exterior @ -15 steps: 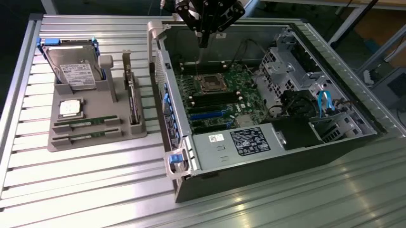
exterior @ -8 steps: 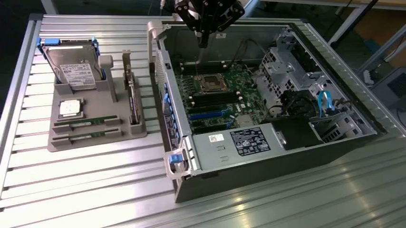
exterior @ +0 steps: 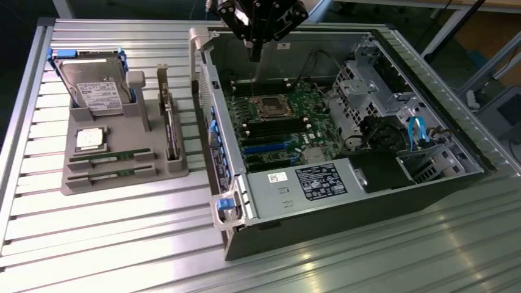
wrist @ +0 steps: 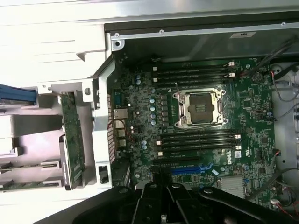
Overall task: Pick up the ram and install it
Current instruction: 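Reach for the ram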
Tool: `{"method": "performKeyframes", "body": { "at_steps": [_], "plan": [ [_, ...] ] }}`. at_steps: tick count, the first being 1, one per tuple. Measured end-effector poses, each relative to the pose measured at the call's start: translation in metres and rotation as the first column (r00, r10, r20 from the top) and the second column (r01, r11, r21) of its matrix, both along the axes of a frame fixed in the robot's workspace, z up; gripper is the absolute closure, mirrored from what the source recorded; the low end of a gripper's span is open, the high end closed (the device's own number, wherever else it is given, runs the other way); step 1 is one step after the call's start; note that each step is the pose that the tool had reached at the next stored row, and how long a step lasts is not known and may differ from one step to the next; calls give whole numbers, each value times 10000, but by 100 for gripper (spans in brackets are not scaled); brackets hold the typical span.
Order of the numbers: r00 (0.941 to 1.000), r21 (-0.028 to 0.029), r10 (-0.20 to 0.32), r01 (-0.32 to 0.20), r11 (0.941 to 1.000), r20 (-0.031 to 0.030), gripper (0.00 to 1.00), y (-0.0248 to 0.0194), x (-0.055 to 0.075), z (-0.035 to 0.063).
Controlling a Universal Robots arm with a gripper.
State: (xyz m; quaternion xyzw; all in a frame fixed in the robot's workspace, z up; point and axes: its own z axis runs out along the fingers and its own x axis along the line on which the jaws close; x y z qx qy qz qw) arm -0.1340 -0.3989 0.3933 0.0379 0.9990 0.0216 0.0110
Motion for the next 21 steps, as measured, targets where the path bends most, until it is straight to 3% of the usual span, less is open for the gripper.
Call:
{"method": "performKeyframes", "body": {
  "at_steps": [4, 6, 14, 21],
  "plan": [
    [10000, -1, 1, -1, 10000, -33, 90, 0, -103, 0],
    [10000, 1, 0, 0, 10000, -97, 90, 0, -224, -1],
    [9997, -1, 1, -1, 10000, -241, 90, 0, -453, 0],
    [9991, 1, 1, -1, 10000, -413, 90, 0, -709, -2]
  ]
}}
